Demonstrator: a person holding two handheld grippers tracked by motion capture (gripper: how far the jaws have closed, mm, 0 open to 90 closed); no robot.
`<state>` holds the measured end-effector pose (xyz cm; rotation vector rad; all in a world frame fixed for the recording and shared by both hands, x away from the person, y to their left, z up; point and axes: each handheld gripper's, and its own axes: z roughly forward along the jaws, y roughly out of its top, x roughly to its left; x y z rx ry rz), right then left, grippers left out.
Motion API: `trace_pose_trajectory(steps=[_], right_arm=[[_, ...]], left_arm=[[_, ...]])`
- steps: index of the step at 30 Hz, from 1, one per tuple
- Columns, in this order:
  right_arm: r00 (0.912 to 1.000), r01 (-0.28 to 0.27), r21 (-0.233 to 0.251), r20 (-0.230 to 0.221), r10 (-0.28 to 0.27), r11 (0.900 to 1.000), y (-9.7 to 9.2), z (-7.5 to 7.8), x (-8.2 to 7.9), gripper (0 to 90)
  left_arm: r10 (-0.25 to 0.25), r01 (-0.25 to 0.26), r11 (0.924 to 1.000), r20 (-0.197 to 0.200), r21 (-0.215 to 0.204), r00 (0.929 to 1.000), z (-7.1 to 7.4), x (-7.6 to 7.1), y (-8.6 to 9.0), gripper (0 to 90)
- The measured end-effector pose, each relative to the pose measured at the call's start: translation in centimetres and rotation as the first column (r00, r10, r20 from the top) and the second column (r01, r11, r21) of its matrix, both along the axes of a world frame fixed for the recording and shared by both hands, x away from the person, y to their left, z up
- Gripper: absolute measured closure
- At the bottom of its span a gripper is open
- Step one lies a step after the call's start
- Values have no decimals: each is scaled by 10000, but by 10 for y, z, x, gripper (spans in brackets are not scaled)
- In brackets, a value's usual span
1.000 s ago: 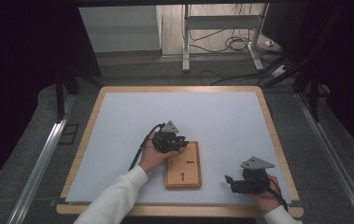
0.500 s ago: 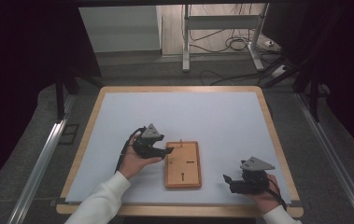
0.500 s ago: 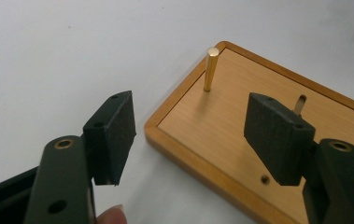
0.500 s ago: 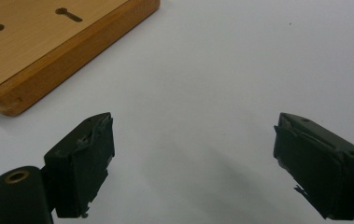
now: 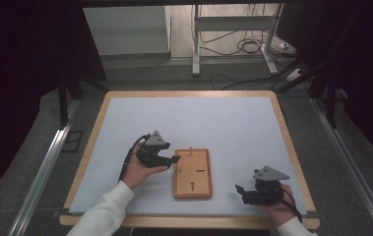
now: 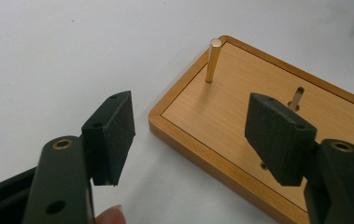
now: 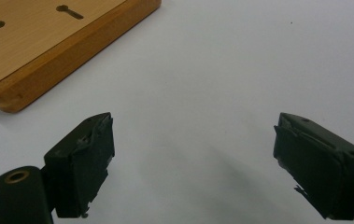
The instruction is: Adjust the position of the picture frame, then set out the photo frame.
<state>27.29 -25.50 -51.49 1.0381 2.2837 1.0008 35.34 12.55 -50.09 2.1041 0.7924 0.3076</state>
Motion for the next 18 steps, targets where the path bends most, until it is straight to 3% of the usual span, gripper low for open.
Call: trace_pose_trajectory(steps=[7,18], right_arm=[[10000,17,-35,43,-17,10000,0,0,-1,126],[9998,178,-77,65,-177,9998,-5,1,-5,126]], left_arm=[[-148,148,9999,-43,9,9999,-1,3,-6,329],[-673,674,9977,-107,87,9977,-4,10,-31,357]])
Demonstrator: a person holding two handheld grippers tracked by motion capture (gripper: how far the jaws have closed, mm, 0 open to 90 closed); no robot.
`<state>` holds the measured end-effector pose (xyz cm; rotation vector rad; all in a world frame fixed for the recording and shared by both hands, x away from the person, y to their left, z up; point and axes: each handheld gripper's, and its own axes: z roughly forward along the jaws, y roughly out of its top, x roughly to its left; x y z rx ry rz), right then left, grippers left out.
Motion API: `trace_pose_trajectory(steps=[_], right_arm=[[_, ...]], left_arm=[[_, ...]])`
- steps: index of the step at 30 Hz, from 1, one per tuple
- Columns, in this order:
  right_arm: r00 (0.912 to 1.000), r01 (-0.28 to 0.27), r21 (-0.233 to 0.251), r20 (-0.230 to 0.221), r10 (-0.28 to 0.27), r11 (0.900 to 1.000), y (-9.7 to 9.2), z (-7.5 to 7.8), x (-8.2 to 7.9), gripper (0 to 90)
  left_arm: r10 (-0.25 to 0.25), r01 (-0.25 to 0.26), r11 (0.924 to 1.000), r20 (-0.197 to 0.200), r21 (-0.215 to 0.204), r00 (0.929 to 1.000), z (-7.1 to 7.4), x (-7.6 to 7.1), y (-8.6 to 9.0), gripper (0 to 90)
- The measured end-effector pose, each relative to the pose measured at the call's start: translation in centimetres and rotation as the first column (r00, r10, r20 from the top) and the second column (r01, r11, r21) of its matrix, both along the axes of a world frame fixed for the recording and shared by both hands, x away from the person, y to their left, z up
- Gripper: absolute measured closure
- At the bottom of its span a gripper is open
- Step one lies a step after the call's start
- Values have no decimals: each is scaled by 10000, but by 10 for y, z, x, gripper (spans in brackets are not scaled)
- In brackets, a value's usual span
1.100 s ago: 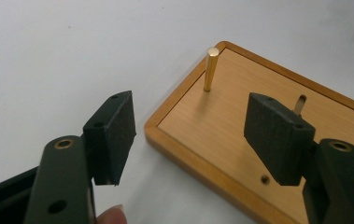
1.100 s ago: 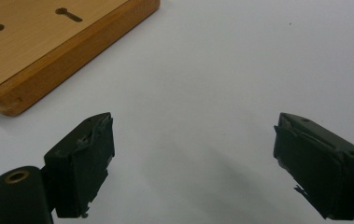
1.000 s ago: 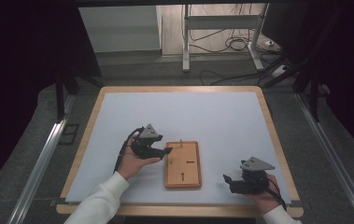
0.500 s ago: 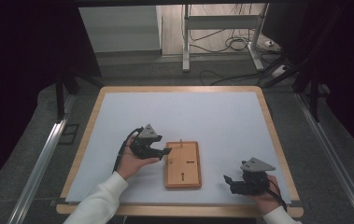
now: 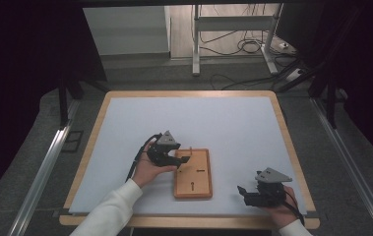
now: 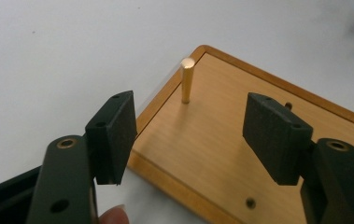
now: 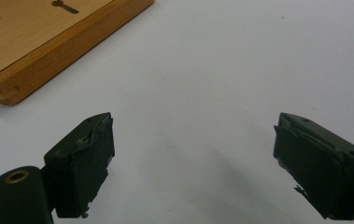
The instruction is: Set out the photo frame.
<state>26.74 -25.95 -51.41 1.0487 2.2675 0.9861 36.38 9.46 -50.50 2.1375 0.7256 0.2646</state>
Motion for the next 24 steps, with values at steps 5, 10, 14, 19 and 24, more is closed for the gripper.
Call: trace_pose_trajectory(steps=[5,10,14,19,24], right_arm=[[10000,-31,-10,2,31,10000,0,0,0,126],[10000,-44,-45,-61,44,10000,1,-1,0,126],[10000,-52,-44,-74,51,10000,1,-1,0,126],[9999,-131,-90,-113,130,9999,2,-2,-1,126],[9998,-161,-79,-85,160,9998,3,-2,-1,126]], left_arm=[[-197,197,9997,6,157,9998,-6,5,-10,415],[-142,142,9999,-90,43,9999,-12,14,-16,523],[-210,199,9992,-331,-341,9992,-13,23,-19,632],[-329,315,9990,-417,-328,9986,-15,28,-24,797],[-453,433,9984,-557,-357,9974,-15,31,-23,835]])
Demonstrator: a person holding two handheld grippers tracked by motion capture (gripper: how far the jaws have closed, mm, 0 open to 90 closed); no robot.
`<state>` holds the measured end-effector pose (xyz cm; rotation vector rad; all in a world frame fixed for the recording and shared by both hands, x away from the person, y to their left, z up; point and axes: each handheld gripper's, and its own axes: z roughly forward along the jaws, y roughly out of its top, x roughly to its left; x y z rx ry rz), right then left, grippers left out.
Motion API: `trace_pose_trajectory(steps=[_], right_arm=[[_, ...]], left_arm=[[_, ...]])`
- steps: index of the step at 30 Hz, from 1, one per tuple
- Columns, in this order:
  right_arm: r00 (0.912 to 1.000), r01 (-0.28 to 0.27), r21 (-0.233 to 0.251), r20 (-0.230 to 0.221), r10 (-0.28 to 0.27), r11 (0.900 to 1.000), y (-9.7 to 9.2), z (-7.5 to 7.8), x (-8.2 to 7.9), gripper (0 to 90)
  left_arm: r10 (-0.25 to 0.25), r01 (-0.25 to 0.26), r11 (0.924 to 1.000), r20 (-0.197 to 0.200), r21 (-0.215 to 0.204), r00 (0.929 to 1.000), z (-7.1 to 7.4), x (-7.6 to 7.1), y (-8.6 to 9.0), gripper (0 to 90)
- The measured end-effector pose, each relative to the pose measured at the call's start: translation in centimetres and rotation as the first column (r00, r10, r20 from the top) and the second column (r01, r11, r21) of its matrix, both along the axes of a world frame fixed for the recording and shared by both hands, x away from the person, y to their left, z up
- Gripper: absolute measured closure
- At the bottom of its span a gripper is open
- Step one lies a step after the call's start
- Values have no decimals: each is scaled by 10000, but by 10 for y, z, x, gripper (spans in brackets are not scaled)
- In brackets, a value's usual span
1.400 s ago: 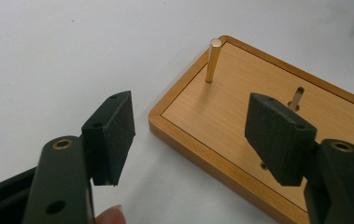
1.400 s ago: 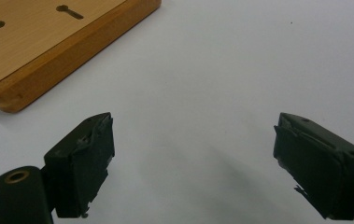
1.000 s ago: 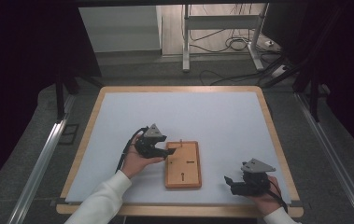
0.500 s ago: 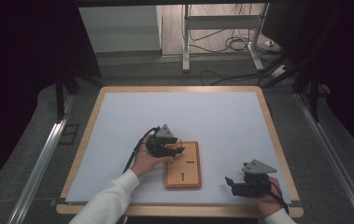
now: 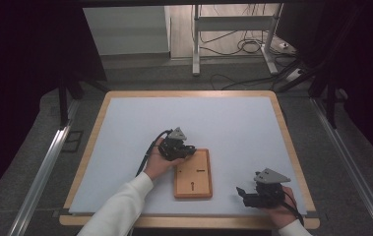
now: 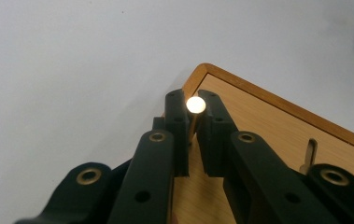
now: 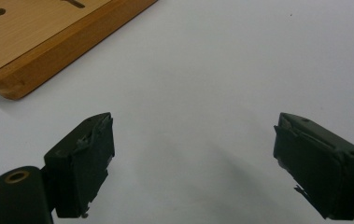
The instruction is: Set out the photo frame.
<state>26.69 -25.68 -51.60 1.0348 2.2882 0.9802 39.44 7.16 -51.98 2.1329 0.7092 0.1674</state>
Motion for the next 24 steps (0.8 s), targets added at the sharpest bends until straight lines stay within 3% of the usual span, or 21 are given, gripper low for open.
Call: trace_pose_trajectory(steps=[7,10,15,24], right_arm=[[9997,-197,16,130,197,9998,3,1,-2,126],[9993,-316,-11,202,316,9995,5,1,-3,126],[9976,-559,-306,397,571,9980,10,-1,-5,126],[9948,-828,-337,566,846,9960,16,0,-8,126]], left_arm=[[-290,284,9995,-463,-127,9985,1,6,3,830],[-456,422,9982,-804,-432,9957,-1,10,6,820],[-454,411,9979,-877,-494,9951,-1,11,6,818],[-636,554,9963,-1310,-655,9893,-1,17,10,810]])
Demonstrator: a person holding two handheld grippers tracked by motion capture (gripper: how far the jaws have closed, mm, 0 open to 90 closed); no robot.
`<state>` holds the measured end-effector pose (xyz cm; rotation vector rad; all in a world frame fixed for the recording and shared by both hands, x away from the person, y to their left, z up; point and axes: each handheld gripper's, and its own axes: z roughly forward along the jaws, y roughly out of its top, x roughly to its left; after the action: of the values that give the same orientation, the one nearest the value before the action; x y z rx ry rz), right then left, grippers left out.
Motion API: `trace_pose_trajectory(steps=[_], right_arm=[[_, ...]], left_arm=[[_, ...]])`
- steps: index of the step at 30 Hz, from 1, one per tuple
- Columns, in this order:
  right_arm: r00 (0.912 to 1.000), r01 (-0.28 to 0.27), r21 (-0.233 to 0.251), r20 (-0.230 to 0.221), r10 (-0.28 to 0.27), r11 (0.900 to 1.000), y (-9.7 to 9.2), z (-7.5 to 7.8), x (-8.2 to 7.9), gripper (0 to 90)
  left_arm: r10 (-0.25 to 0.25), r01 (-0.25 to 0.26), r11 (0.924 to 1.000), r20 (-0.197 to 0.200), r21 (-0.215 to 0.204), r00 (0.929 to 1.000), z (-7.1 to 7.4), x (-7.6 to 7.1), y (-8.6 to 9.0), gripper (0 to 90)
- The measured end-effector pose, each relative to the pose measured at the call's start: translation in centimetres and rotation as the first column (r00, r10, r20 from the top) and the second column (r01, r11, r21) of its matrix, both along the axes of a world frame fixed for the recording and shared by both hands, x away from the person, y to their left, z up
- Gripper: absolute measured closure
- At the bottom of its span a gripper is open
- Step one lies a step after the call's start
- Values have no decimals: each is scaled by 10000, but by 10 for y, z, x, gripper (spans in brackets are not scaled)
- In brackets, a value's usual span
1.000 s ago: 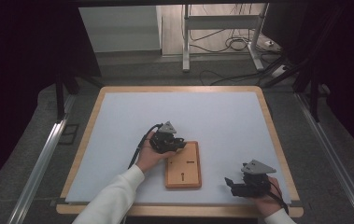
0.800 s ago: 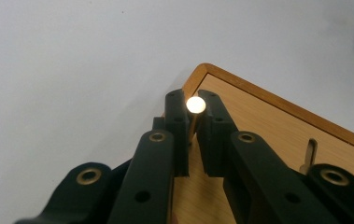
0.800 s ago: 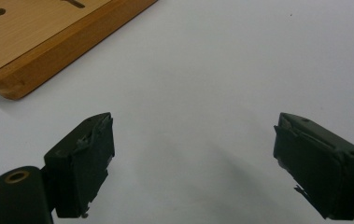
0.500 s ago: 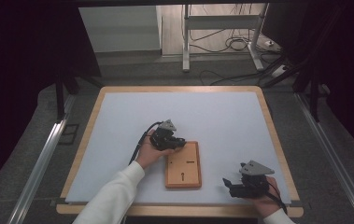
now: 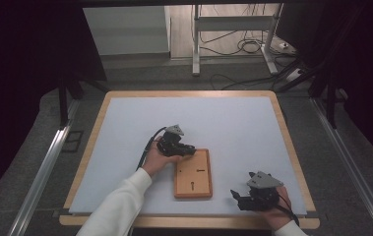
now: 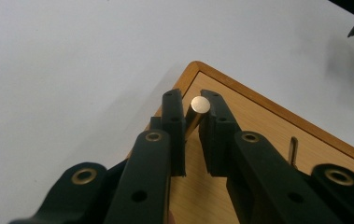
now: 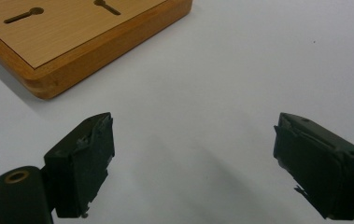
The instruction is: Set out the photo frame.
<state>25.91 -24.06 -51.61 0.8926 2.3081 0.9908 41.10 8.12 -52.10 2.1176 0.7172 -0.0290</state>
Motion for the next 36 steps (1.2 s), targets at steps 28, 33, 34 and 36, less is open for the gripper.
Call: trace_pose_trajectory(steps=[28,33,34,36], right_arm=[[9740,-1402,-2741,1347,1824,9514,87,-9,-10,91],[9645,-1369,-3038,1760,1968,9428,102,-10,-8,111],[9613,-1351,-3085,1895,2000,9416,105,-10,-7,115],[9571,-1393,-3318,1967,2128,9330,111,-11,-5,121]], left_arm=[[-377,357,9990,-791,-272,9962,1,17,5,823],[-418,390,9987,-909,-320,9950,1,19,5,822],[-401,375,9988,-901,-305,9951,1,19,5,823],[-378,354,9990,-885,-280,9954,1,19,5,825]])
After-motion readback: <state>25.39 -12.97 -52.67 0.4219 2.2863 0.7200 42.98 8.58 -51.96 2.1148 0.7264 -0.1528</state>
